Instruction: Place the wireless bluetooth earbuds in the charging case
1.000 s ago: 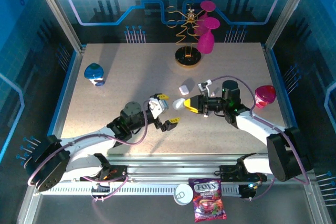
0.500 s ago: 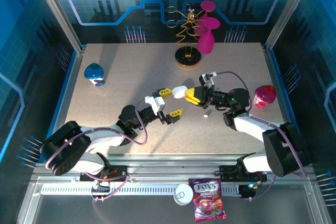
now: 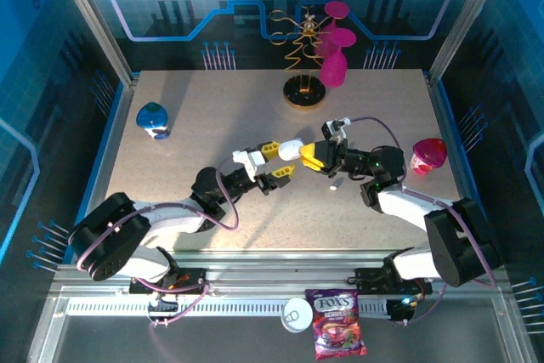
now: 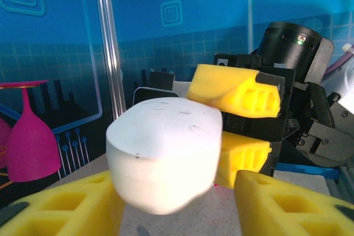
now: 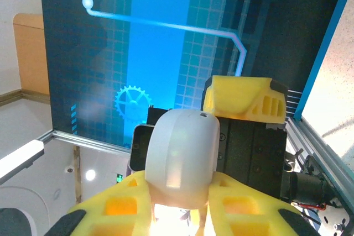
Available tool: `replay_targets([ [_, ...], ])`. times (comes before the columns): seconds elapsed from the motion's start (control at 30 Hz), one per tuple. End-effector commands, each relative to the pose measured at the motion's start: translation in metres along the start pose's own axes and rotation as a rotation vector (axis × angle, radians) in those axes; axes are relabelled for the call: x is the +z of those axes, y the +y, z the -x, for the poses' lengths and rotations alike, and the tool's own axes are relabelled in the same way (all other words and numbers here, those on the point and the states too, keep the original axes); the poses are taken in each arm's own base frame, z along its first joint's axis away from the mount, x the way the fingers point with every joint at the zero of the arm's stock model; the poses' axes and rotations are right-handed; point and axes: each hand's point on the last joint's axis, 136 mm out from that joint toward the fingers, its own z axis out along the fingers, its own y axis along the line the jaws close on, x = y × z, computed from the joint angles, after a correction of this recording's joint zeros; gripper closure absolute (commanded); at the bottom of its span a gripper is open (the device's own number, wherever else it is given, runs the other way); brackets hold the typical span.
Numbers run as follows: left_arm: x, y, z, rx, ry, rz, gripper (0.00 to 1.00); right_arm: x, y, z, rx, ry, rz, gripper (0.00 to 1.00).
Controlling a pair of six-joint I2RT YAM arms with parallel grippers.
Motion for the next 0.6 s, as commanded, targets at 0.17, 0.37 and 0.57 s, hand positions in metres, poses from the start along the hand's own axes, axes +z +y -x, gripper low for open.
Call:
replay_targets([
  [0.17,0.006,-0.011,0.022,0.011,-0.071,-0.072,0.52,0.001,0.000,-0.004,-0.012,0.000,0.014,0.80],
  [0.37,0.006,-0.010,0.025,0.008,-0.079,-0.070,0.52,0.000,-0.005,-0.003,-0.006,-0.003,0.006,0.81],
  [0.57,0.005,-0.011,0.026,-0.001,-0.081,-0.078,0.49,0.001,-0.009,-0.003,-0.004,-0.002,0.001,0.81],
])
